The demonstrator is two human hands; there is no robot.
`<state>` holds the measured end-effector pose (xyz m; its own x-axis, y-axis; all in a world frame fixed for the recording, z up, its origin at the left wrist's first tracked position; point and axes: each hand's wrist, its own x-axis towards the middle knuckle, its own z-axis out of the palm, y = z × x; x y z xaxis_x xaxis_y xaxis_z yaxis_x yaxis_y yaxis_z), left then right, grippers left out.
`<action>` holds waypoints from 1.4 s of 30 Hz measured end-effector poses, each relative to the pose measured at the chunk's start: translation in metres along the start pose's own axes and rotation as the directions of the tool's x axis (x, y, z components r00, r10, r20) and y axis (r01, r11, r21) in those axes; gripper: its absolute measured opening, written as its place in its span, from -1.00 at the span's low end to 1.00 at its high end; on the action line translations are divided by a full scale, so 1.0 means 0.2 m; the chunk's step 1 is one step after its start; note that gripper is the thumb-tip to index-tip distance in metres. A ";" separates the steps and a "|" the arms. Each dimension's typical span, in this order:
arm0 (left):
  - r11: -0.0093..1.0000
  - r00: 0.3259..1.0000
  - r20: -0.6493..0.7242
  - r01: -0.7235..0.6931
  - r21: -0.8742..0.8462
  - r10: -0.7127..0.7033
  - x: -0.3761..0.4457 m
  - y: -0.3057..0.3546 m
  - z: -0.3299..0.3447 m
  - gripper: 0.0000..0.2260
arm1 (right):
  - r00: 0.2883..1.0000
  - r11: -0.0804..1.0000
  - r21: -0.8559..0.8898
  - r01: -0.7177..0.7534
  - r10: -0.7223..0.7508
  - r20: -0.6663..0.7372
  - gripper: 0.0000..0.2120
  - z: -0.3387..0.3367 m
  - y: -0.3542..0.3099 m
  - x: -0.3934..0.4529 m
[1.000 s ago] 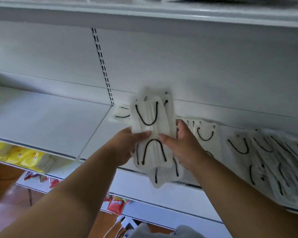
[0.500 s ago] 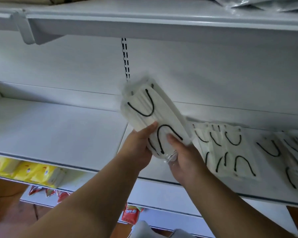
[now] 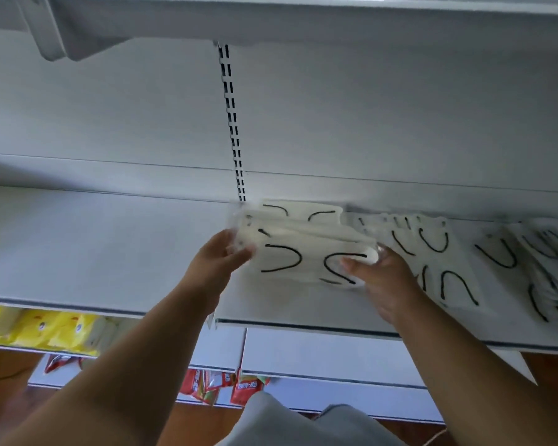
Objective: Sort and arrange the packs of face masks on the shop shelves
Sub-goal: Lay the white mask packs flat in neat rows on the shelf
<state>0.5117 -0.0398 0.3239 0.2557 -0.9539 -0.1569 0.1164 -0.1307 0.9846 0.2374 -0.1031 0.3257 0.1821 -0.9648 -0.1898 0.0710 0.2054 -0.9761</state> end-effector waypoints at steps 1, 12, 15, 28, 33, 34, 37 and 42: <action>0.999 0.998 -0.061 0.011 -0.037 -0.013 -0.01 0.00 0.01 -0.53 | 1.000 1.000 0.001 -0.010 0.010 0.006 -0.54 -0.01 0.02 0.00; 0.921 0.984 -0.158 -0.010 0.390 0.078 -0.01 -0.05 0.12 -0.64 | 0.998 0.982 -0.182 0.049 -0.057 -0.038 -0.53 -0.01 0.06 -0.04; 0.934 0.978 -0.148 -0.090 0.345 0.149 0.00 0.00 0.09 -0.55 | 0.995 0.981 -0.176 0.083 -0.091 -0.042 -0.38 -0.02 0.02 -0.01; 0.934 0.990 -0.109 -0.043 0.355 0.087 -0.05 -0.01 0.06 -0.63 | 0.997 0.958 -0.278 0.073 -0.074 0.007 -0.67 -0.03 0.03 -0.04; 0.990 0.994 -0.101 0.047 0.133 -0.033 -0.05 -0.05 0.08 -0.61 | 0.998 0.969 -0.246 -0.020 0.003 -0.070 -0.52 -0.01 0.07 -0.02; 0.987 0.994 -0.105 0.046 0.155 -0.030 -0.05 -0.06 0.10 -0.60 | 0.997 0.973 -0.228 -0.023 0.005 -0.077 -0.55 0.01 0.08 -0.02; 0.968 0.994 -0.108 0.036 0.250 -0.009 -0.04 -0.07 0.12 -0.59 | 0.996 0.977 -0.212 -0.010 -0.010 -0.094 -0.66 0.02 0.09 -0.01; 0.897 0.994 -0.097 -0.001 0.442 0.048 -0.03 -0.08 0.08 -0.77 | 0.990 0.942 -0.336 -0.007 -0.040 -0.133 -0.86 -0.03 0.13 0.01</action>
<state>0.4922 -0.0363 0.3101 0.3525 -0.9286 -0.1159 -0.3196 -0.2359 0.9177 0.2337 -0.1012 0.2984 0.0471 -0.9854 -0.1633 -0.2641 0.1454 -0.9535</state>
